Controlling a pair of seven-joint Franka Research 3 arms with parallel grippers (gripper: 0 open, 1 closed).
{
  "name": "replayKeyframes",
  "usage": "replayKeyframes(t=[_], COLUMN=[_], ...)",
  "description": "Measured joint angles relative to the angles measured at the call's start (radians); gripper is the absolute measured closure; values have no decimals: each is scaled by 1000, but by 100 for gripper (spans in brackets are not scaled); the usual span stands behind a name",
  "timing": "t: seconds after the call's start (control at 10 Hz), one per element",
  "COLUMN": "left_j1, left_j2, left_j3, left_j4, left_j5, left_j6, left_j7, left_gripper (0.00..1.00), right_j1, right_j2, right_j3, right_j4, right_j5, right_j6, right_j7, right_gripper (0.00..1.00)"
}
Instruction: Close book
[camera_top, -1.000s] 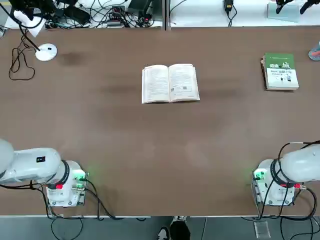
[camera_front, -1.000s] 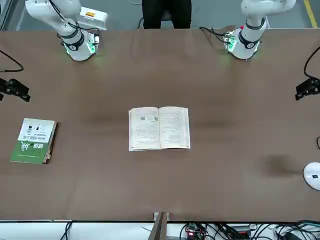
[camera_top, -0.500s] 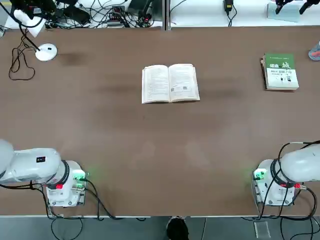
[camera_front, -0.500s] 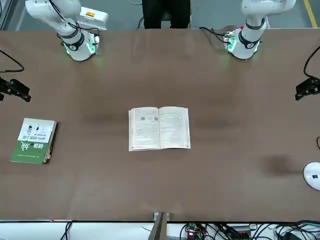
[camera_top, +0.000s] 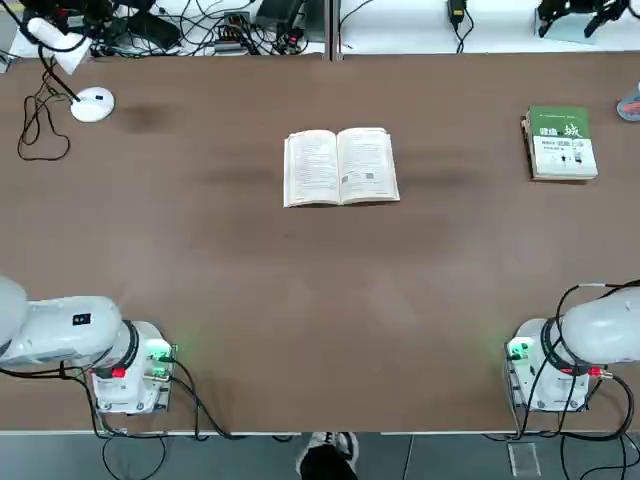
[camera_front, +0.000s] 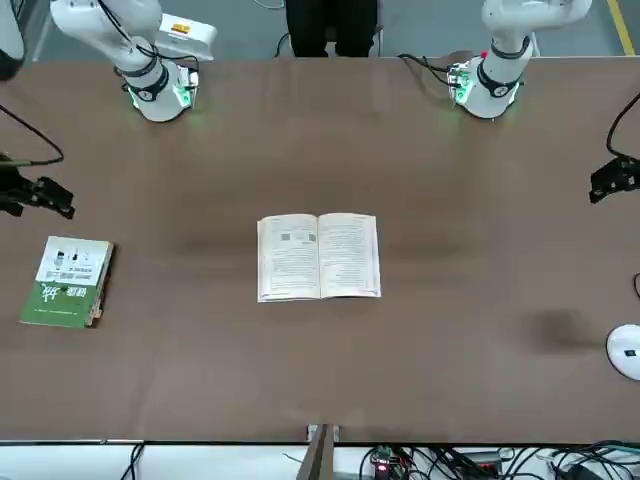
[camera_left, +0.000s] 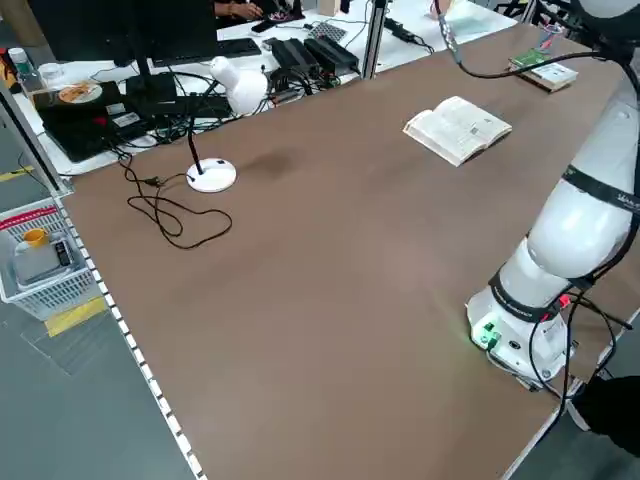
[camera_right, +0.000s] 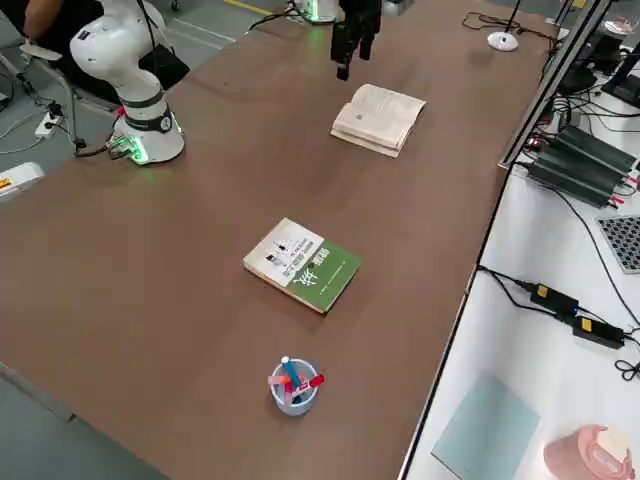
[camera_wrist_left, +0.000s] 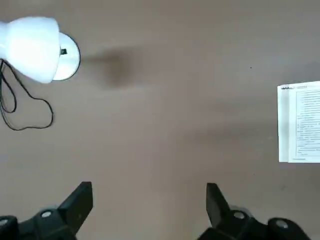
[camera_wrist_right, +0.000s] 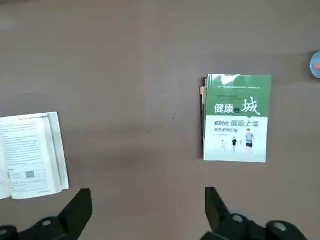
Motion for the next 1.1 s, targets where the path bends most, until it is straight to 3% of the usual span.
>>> replayKeyframes(t=[0.2, 0.4, 0.5, 1.1], left_j1=[-25, -55, -70, -189], left_j2=[37, 67, 80, 157], left_j3=[-1, -2, -2, -7], left_j4=[34, 51, 54, 57], left_j5=[0, 0, 0, 0], left_j6=[5, 30, 46, 179], left_j7=[0, -1, -1, 7], left_gripper=[0, 0, 0, 0], right_j1=[0, 0, -1, -4], right_j2=[28, 53, 66, 132], right_j3=[1, 0, 0, -2], right_j4=[-5, -6, -6, -8], right_j5=[10, 44, 71, 207], right_j6=[25, 33, 35, 70], right_j7=[1, 2, 3, 39], right_gripper=[0, 11, 26, 93])
